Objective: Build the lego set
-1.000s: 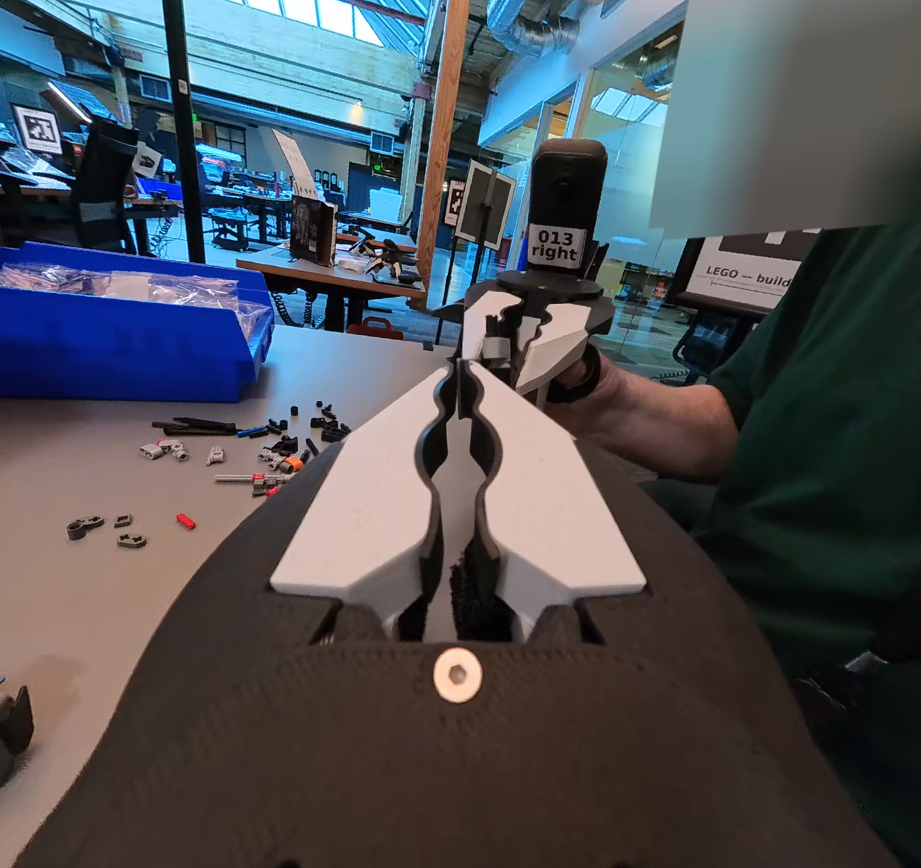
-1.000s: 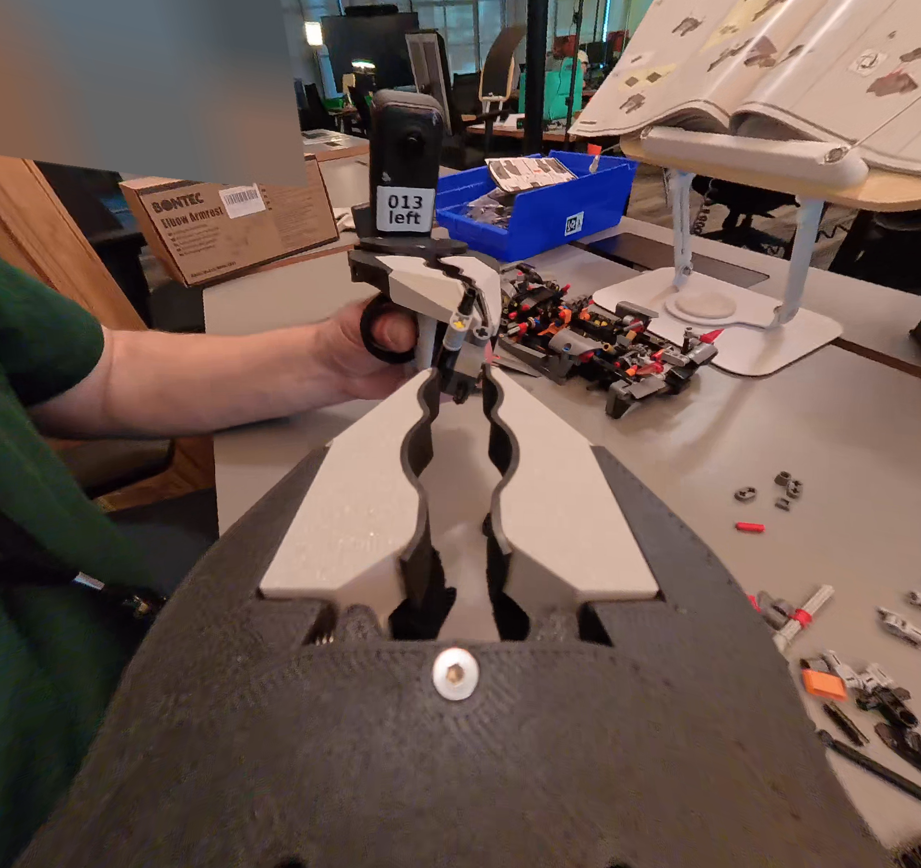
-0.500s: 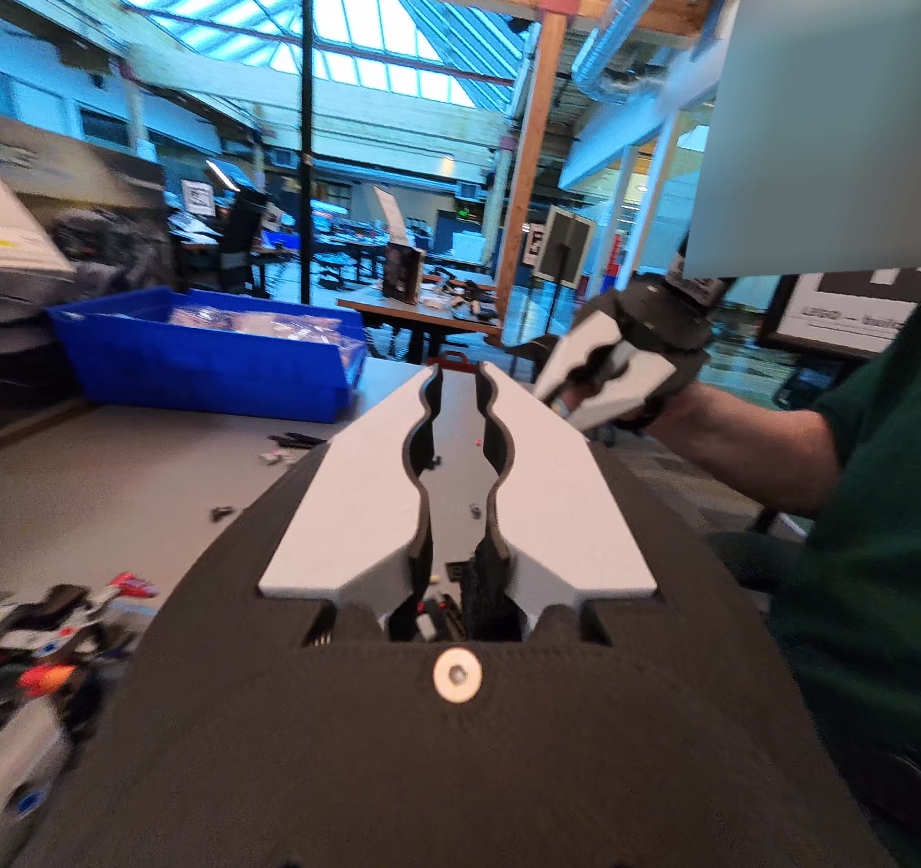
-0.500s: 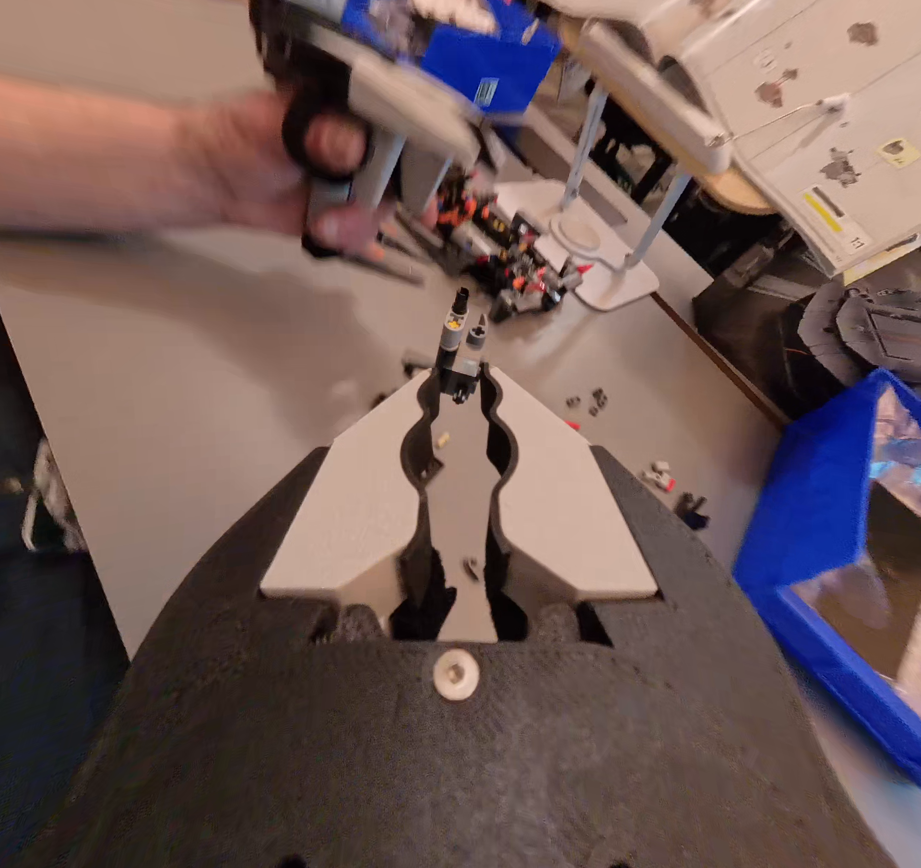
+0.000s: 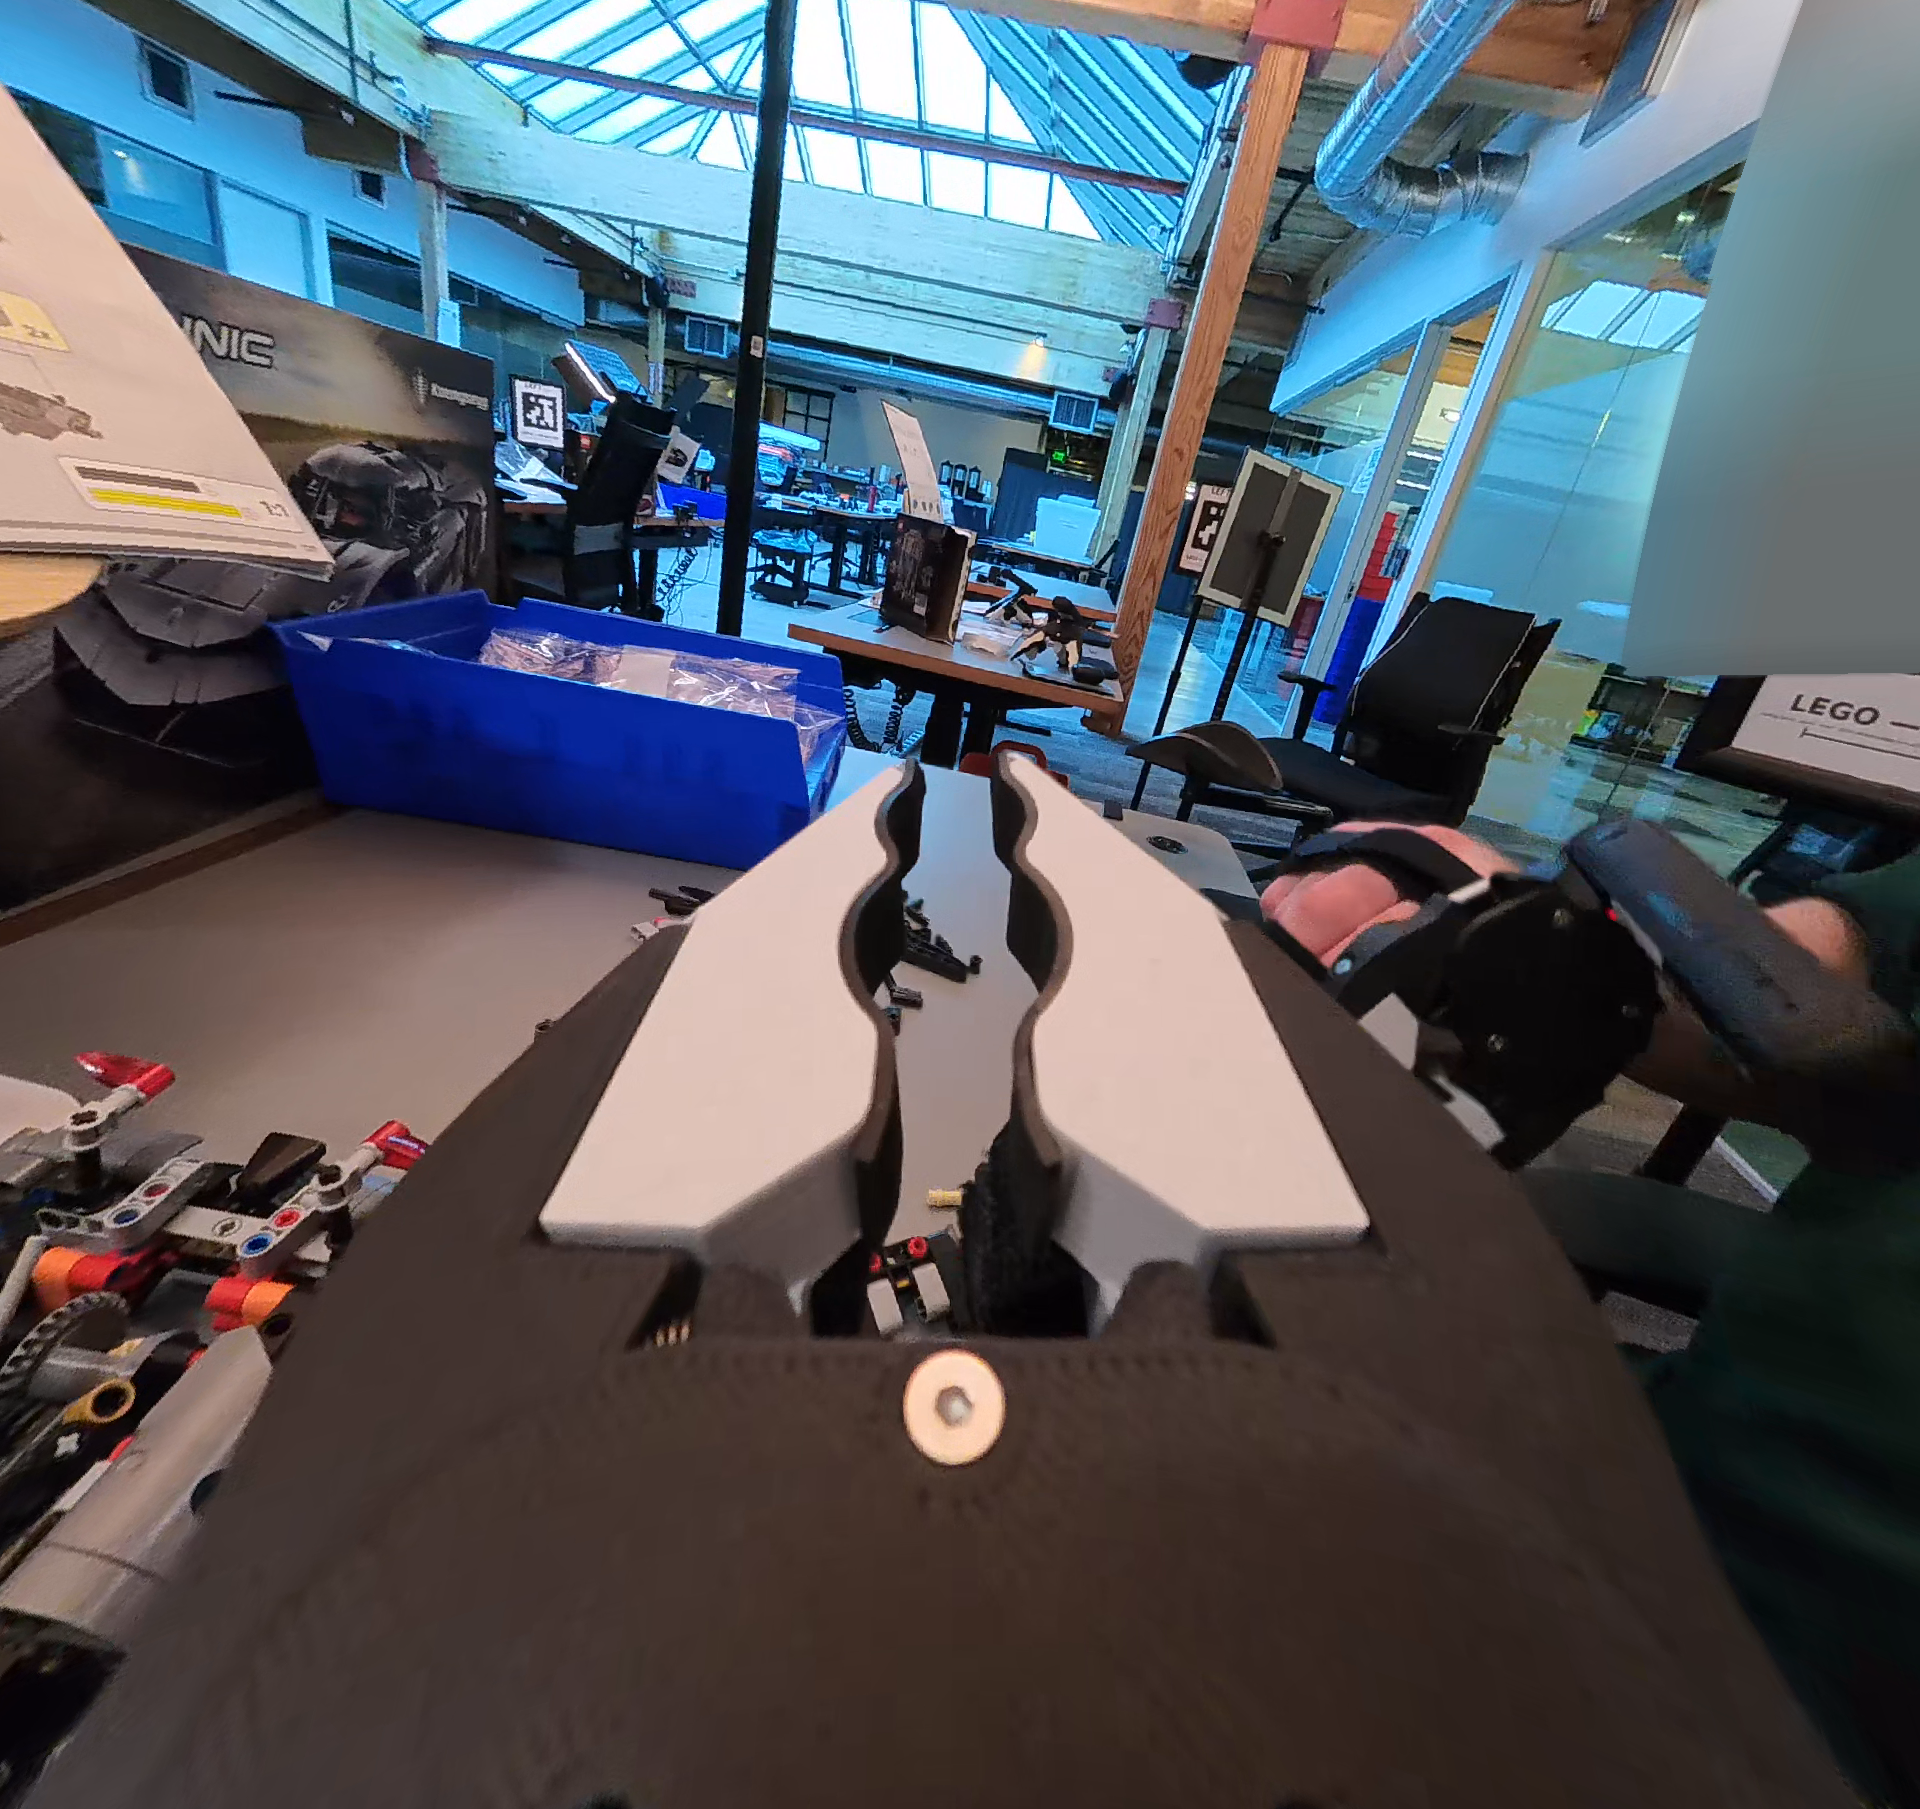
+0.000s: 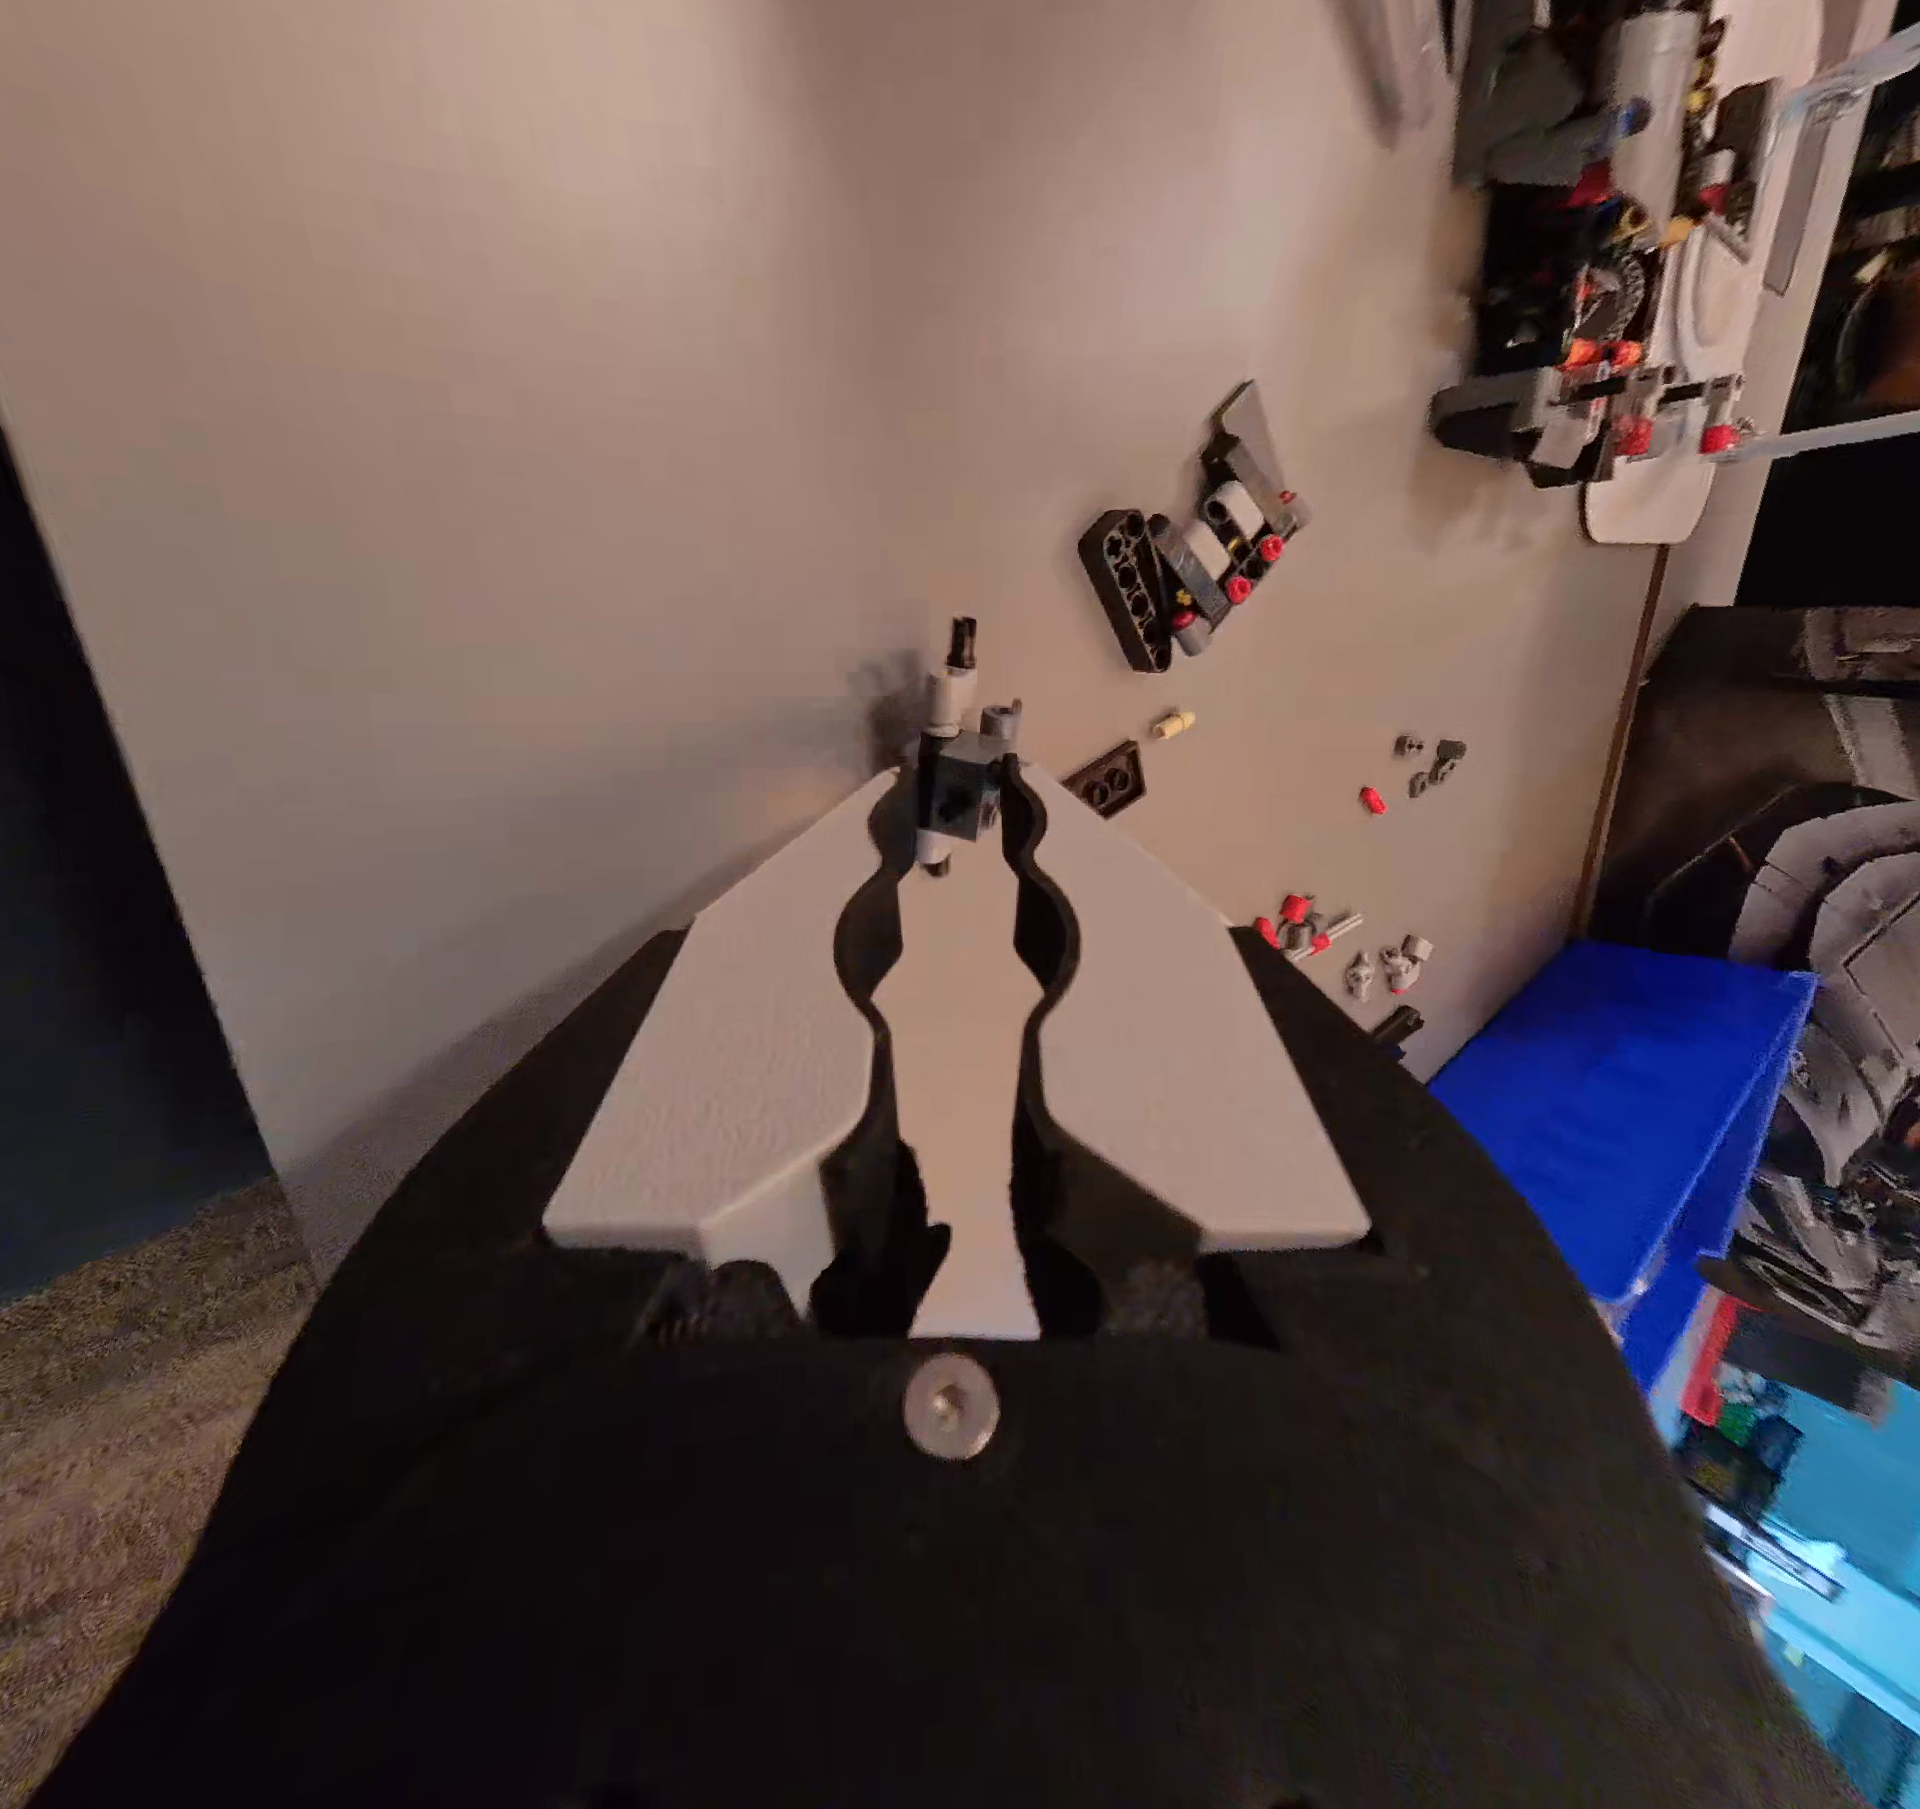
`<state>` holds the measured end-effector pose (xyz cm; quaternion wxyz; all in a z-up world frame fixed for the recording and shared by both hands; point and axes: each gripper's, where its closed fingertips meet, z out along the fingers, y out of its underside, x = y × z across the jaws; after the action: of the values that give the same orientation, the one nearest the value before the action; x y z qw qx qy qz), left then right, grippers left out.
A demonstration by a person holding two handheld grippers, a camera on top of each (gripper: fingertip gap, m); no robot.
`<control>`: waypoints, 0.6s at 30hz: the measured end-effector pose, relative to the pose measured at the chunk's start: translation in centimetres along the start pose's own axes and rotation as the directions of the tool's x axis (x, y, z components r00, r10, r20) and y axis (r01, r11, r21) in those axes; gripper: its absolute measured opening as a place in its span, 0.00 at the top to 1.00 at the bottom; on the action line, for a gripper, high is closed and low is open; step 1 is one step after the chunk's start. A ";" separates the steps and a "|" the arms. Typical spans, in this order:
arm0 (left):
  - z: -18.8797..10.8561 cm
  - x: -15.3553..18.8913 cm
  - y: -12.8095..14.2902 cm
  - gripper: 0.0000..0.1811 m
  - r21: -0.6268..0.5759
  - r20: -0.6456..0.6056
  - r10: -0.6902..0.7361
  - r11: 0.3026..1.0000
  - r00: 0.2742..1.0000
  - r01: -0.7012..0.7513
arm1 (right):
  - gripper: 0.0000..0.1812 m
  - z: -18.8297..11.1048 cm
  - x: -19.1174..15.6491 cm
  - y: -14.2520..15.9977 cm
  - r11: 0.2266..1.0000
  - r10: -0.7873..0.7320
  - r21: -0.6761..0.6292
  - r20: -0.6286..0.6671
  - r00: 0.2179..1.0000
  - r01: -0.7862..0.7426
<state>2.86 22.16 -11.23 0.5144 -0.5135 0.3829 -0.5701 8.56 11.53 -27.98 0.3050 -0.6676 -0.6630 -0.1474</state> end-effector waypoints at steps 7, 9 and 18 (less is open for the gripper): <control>0.1 -0.1 0.2 0.94 -0.012 0.005 0.006 1.000 1.000 -0.006 | 0.92 1.2 0.8 -0.2 1.000 -0.004 -0.031 -0.073 0.997 0.002; 0.2 -0.1 0.4 0.94 -0.021 0.006 0.006 1.000 1.000 -0.006 | 0.92 1.0 1.6 -0.1 0.999 0.023 -0.021 -0.097 0.995 -0.025; 0.2 -0.2 0.5 0.94 -0.033 0.017 0.021 0.999 1.000 -0.021 | 0.92 1.6 1.6 -1.3 0.999 -0.033 -0.021 -0.083 0.996 0.032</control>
<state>3.16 22.25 -11.66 0.5153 -0.5226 0.3930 -0.5540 7.08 13.66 -28.00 0.3231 -0.6530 -0.6591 -0.1865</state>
